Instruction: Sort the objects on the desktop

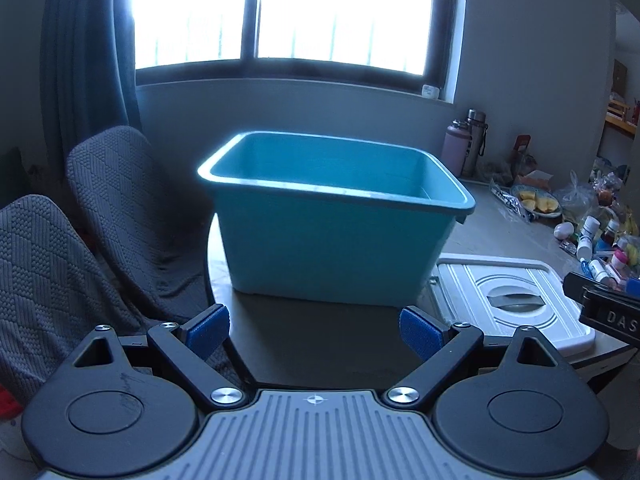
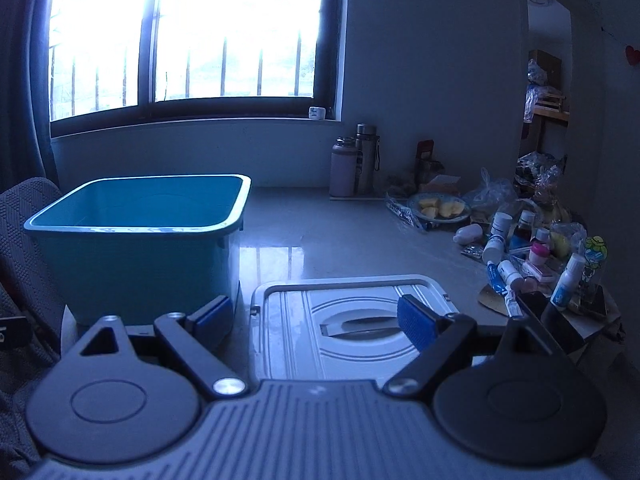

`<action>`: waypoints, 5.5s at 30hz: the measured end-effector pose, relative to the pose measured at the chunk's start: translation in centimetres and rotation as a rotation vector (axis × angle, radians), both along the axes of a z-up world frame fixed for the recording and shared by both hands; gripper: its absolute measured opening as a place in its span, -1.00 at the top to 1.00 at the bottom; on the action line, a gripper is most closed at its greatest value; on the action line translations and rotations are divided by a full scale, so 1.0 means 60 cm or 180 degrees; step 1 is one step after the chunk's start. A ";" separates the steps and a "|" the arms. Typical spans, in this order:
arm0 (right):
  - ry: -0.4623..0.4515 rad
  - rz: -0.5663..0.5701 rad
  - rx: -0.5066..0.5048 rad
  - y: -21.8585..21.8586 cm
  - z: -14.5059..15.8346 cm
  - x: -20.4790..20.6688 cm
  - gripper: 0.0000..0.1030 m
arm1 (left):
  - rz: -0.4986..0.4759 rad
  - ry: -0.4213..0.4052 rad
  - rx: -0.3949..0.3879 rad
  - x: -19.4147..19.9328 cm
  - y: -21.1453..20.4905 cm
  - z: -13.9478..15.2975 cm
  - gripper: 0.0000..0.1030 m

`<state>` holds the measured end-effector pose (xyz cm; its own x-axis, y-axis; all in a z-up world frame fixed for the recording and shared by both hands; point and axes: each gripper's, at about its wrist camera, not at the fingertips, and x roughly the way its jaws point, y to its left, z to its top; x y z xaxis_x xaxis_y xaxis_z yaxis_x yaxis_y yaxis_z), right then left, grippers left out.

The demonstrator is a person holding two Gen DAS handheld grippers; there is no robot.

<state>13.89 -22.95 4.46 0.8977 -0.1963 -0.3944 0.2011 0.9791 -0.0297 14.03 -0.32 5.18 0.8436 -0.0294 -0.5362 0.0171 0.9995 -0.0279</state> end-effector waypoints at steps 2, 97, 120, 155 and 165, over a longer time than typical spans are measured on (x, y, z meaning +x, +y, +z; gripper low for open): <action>0.0066 0.0020 0.0013 -0.020 -0.007 -0.002 -0.73 | 0.0015 0.0036 0.0003 0.004 -0.018 -0.007 -0.82; 0.1969 0.0527 0.0704 -0.404 -0.202 0.320 -0.99 | 0.0261 0.1902 -0.0228 0.428 -0.416 -0.262 -1.00; 0.2143 0.0489 0.0973 -0.435 -0.172 0.208 -0.99 | 0.0122 0.1936 -0.0183 0.372 -0.419 -0.281 -1.00; 0.2739 0.1416 0.2575 -0.482 -0.292 0.224 -0.75 | -0.0044 0.1996 -0.0130 0.437 -0.393 -0.267 -1.00; 0.2796 0.1396 0.2567 -0.490 -0.291 0.223 -0.74 | -0.0045 0.2000 -0.0189 0.398 -0.388 -0.250 -1.00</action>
<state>27.27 -52.36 -13.01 0.2031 0.6222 -0.7561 0.0719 0.7606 0.6452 37.92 -23.61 -9.84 0.3673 -0.0833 -0.9264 -0.0073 0.9957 -0.0924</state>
